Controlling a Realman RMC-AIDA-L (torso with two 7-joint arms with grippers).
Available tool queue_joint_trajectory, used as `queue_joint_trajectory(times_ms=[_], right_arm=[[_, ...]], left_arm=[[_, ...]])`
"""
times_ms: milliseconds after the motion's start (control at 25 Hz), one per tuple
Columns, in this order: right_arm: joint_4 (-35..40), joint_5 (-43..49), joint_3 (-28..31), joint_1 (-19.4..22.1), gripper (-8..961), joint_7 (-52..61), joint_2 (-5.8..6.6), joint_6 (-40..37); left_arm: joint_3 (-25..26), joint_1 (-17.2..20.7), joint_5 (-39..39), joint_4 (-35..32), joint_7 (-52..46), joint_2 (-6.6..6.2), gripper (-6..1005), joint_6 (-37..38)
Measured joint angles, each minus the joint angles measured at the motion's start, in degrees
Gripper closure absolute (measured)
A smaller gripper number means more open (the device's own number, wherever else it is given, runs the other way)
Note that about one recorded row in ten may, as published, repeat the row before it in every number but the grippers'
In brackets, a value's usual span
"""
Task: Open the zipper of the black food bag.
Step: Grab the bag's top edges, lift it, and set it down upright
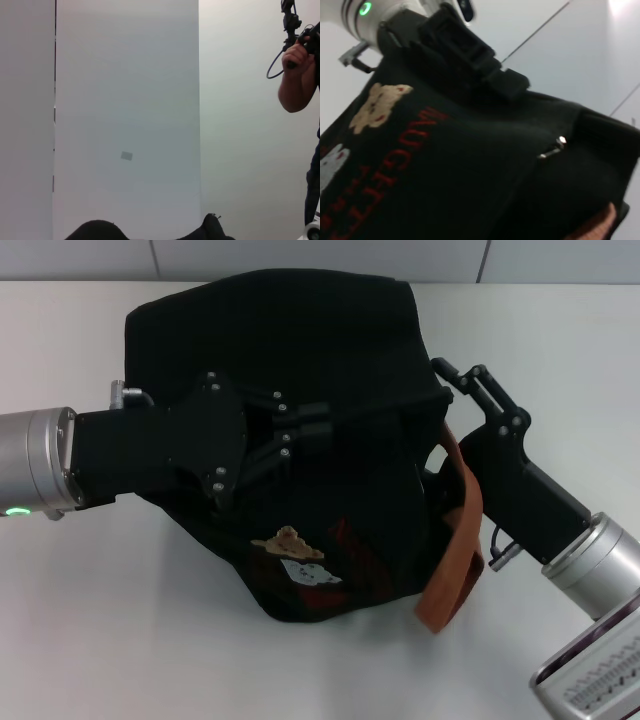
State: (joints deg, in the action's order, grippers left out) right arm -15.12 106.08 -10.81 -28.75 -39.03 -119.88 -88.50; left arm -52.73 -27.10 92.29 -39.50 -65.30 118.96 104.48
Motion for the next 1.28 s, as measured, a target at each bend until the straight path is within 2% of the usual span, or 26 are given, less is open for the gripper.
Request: queue_joint_trajectory(times_ms=[240,680,1280], right_arm=[[-1.58,0.03,-0.16,0.01,113,-4.28,0.00,-0.35],[-1.82,-0.24,0.60,0.70,114,-0.95,-0.01,-3.07],[-0.96,0.16,0.39,0.45,296,1.98,0.00,-3.13]], left_arm=[[-0.01,0.02,0.00,0.08,0.03,0.04,911,0.11],[-0.01,-0.06,-0.01,0.94,0.07,0.04,910,-0.01],[-0.10,-0.06,0.00,1.71,0.71,0.04,910,0.11]])
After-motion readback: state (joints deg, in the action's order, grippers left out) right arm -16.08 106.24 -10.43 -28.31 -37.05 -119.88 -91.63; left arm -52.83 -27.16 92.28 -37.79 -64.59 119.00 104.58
